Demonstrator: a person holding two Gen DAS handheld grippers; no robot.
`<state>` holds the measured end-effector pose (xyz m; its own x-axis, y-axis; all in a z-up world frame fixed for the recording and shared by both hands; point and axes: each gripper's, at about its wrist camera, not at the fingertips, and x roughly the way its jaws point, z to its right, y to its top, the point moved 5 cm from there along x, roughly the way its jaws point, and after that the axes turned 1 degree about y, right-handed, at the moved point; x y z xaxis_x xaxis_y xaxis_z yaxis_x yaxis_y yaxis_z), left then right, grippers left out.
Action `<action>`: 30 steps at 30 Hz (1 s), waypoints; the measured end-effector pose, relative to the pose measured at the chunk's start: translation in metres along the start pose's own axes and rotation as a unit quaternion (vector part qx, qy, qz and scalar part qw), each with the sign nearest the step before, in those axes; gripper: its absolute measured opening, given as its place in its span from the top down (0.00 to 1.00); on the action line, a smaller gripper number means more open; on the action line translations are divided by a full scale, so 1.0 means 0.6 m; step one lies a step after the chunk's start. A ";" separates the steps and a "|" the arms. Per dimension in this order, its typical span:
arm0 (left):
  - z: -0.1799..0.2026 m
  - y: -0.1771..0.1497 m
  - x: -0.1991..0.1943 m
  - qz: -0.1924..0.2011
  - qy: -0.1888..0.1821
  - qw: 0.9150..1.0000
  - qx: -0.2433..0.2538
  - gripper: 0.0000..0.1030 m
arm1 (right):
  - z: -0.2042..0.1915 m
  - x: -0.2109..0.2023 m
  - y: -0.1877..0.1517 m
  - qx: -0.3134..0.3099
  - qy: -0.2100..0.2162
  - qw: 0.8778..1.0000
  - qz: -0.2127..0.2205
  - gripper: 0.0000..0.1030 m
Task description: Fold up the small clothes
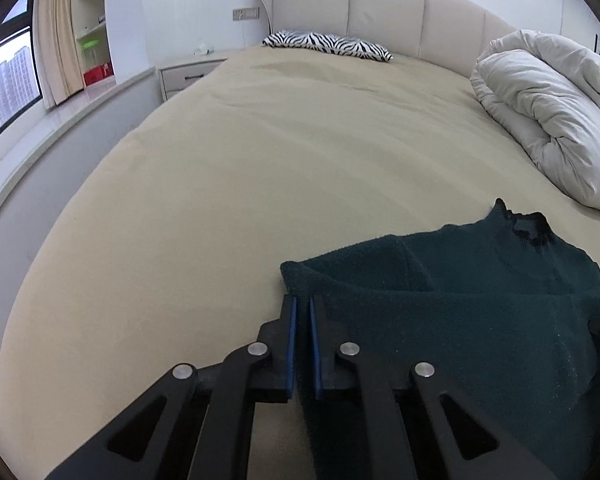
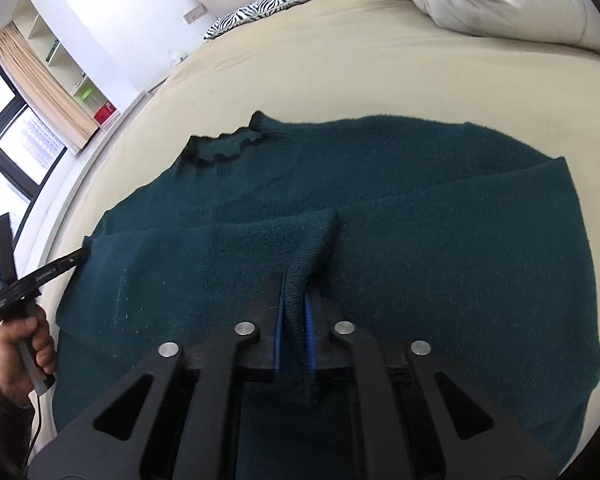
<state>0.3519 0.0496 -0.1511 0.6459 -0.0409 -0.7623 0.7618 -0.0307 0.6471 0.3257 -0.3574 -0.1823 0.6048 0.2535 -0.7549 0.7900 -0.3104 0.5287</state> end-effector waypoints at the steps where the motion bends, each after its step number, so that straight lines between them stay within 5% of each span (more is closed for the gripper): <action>1: -0.003 -0.001 -0.007 0.013 0.002 1.000 -0.002 0.93 | -0.002 -0.004 0.001 -0.001 -0.003 1.000 0.004 0.94; 4: -0.011 -0.015 0.014 -0.001 0.005 1.000 -0.001 0.93 | -0.012 -0.031 0.002 0.002 0.005 1.000 0.031 0.94; 7: -0.013 -0.019 0.024 -0.001 0.009 1.000 0.000 0.92 | 0.010 0.004 -0.008 0.014 -0.011 1.000 -0.005 0.95; 13: -0.019 -0.017 -0.026 0.010 0.015 1.000 0.005 0.87 | 0.018 -0.008 -0.007 0.042 0.024 0.999 -0.012 0.89; 17: -0.013 -0.051 -0.067 -0.002 -0.001 1.000 0.005 0.49 | 0.016 -0.035 -0.013 0.054 0.040 0.998 0.001 0.72; 20: 0.005 -0.087 -0.062 -0.022 0.020 0.999 0.039 0.39 | 0.007 -0.022 -0.027 0.046 0.036 0.998 -0.016 0.69; 22: 0.003 -0.101 -0.050 -0.028 0.017 0.999 0.034 0.43 | 0.000 -0.018 -0.034 0.026 0.022 0.999 -0.014 0.69; 26: 0.012 -0.105 -0.048 -0.034 -0.004 0.999 0.033 0.86 | 0.007 -0.021 -0.025 0.026 -0.005 1.000 -0.016 0.93; 30: 0.013 -0.113 -0.055 -0.024 0.009 0.999 0.040 0.89 | 0.001 -0.045 -0.010 0.013 -0.017 1.000 0.007 0.94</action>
<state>0.2786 0.0451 -0.1696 0.6100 -0.0202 -0.7921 0.7860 -0.1113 0.6082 0.3047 -0.3631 -0.1651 0.6114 0.2186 -0.7605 0.7786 -0.3376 0.5289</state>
